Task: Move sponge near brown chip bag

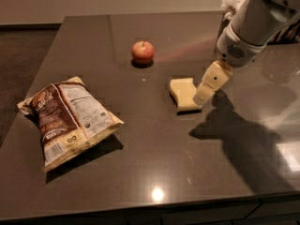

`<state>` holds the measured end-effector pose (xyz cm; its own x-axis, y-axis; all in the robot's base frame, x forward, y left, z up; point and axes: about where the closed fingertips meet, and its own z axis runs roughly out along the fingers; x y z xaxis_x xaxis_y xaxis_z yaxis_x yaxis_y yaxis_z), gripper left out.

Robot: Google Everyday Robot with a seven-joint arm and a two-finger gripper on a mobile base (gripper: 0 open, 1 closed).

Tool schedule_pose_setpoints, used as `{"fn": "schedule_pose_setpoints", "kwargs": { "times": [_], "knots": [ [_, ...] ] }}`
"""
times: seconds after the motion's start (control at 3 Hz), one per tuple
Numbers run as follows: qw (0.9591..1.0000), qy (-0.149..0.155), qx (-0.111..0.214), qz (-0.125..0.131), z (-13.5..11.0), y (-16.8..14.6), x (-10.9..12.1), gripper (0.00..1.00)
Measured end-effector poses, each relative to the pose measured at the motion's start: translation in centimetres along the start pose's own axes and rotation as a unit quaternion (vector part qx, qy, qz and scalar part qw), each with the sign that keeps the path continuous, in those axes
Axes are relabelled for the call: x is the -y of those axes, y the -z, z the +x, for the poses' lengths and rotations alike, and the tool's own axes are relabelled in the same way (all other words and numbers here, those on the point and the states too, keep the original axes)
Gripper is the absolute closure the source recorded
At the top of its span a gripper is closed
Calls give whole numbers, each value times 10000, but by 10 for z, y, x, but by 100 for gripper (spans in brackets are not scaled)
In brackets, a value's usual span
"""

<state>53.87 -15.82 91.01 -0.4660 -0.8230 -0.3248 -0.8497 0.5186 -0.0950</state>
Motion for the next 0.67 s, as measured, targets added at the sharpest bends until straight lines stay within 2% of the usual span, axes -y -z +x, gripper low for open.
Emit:
{"fn": "schedule_pose_setpoints", "kwargs": {
  "times": [0.33, 0.67],
  "knots": [
    [9997, -228, 17, -86, -8, -27, -3, 0],
    [9995, -268, -70, -134, -18, -46, -10, 0]
  ]
}}
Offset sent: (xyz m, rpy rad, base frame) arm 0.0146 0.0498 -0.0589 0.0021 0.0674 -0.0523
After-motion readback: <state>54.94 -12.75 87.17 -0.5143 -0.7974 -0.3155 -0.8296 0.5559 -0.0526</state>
